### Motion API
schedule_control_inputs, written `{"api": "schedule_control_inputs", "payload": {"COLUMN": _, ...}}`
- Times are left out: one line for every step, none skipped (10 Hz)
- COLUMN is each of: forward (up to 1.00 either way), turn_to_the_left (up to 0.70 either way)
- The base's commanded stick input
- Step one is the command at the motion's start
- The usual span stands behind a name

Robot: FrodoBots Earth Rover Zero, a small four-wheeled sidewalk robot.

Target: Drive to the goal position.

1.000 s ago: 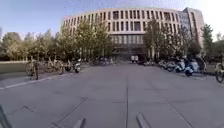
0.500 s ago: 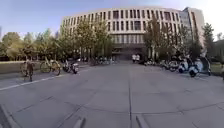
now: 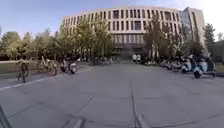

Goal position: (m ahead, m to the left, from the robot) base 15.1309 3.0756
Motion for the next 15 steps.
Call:
{"api": "schedule_control_inputs", "payload": {"forward": 0.6, "turn_to_the_left": 0.0}}
{"api": "schedule_control_inputs", "payload": {"forward": 0.6, "turn_to_the_left": 0.0}}
{"api": "schedule_control_inputs", "payload": {"forward": 0.6, "turn_to_the_left": 0.0}}
{"api": "schedule_control_inputs", "payload": {"forward": 0.6, "turn_to_the_left": 0.0}}
{"api": "schedule_control_inputs", "payload": {"forward": 0.6, "turn_to_the_left": 0.0}}
{"api": "schedule_control_inputs", "payload": {"forward": 0.6, "turn_to_the_left": 0.0}}
{"api": "schedule_control_inputs", "payload": {"forward": 0.6, "turn_to_the_left": 0.0}}
{"api": "schedule_control_inputs", "payload": {"forward": 0.6, "turn_to_the_left": 0.0}}
{"api": "schedule_control_inputs", "payload": {"forward": 0.6, "turn_to_the_left": 0.0}}
{"api": "schedule_control_inputs", "payload": {"forward": 0.6, "turn_to_the_left": 0.0}}
{"api": "schedule_control_inputs", "payload": {"forward": 0.6, "turn_to_the_left": 0.0}}
{"api": "schedule_control_inputs", "payload": {"forward": 0.6, "turn_to_the_left": 0.0}}
{"api": "schedule_control_inputs", "payload": {"forward": 0.6, "turn_to_the_left": 0.0}}
{"api": "schedule_control_inputs", "payload": {"forward": 0.6, "turn_to_the_left": 0.0}}
{"api": "schedule_control_inputs", "payload": {"forward": 0.6, "turn_to_the_left": 0.0}}
